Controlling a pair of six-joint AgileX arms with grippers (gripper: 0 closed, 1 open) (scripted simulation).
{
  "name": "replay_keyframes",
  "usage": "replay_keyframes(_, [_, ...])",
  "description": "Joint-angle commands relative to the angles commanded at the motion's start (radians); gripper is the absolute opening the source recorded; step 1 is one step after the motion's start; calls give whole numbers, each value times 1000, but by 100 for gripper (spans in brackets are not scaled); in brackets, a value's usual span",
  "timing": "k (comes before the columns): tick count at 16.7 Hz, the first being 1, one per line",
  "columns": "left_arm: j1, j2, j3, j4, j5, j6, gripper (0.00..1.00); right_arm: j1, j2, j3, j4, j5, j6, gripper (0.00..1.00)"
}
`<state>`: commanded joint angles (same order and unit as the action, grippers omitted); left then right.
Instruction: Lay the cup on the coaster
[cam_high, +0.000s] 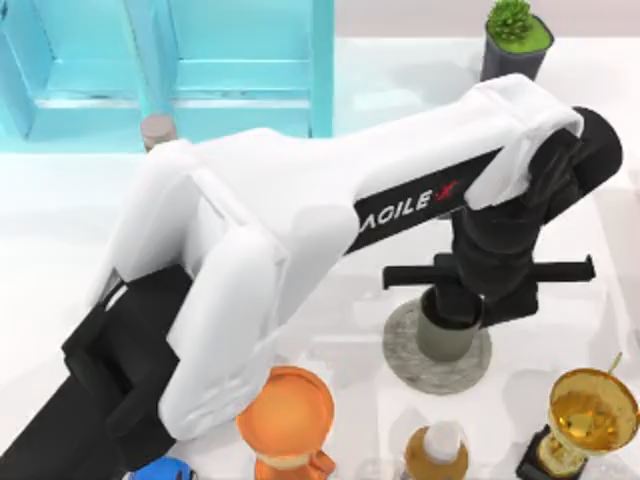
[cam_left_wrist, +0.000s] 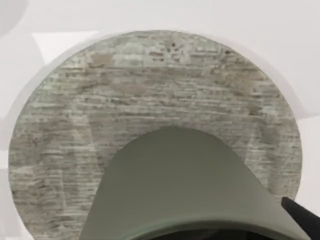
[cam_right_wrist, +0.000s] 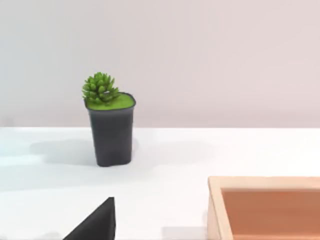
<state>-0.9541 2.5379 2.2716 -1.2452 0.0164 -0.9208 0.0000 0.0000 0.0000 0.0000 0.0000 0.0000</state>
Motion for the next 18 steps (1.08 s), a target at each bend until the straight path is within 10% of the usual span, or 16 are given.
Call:
replay_keyframes(12, [0, 0, 0, 0, 0, 0, 98, 0, 0, 0, 0, 0, 0, 100])
replay_keyframes(18, [0, 0, 0, 0, 0, 0, 100, 0, 0, 0, 0, 0, 0, 100])
